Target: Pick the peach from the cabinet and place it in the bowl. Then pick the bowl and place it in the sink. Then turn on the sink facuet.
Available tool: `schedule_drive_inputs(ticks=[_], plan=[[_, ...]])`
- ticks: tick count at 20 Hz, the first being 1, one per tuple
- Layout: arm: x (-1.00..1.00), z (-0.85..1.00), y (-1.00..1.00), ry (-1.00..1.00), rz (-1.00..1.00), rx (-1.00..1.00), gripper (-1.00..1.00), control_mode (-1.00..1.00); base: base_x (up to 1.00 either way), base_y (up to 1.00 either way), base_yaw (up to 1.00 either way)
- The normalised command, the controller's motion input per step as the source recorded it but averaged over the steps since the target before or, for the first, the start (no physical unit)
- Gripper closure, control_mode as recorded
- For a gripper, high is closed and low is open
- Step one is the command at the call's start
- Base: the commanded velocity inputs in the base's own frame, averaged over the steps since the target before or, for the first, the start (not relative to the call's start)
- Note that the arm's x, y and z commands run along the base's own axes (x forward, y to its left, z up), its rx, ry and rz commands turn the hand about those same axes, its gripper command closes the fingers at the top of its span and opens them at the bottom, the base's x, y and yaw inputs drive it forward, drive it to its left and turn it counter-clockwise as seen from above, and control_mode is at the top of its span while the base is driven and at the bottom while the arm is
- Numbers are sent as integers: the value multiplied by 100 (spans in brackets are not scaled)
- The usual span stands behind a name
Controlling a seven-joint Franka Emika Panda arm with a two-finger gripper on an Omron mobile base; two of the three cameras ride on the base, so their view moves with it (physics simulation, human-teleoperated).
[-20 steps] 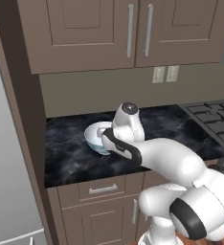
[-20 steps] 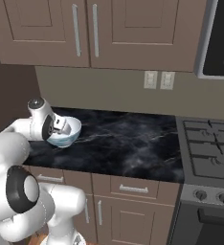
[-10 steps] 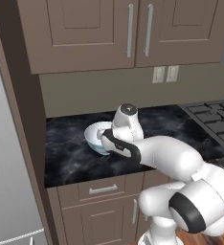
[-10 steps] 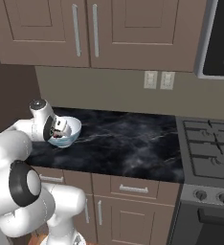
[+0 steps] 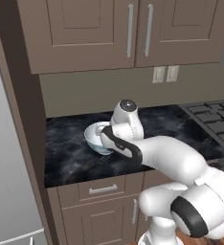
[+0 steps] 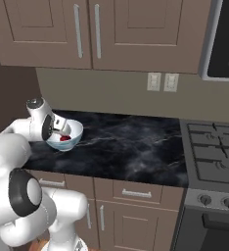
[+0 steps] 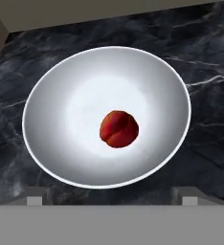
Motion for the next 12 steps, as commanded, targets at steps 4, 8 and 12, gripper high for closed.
schedule_drive_inputs(ticks=[4,8,12], plan=[[-25,73,34,-1,6,0,-100,-100,0,0,0],[-36,17,37,0,19,-10,-100,-100,0,0,0],[-24,-1,11,2,31,-21,-100,-100,0,0,0]])
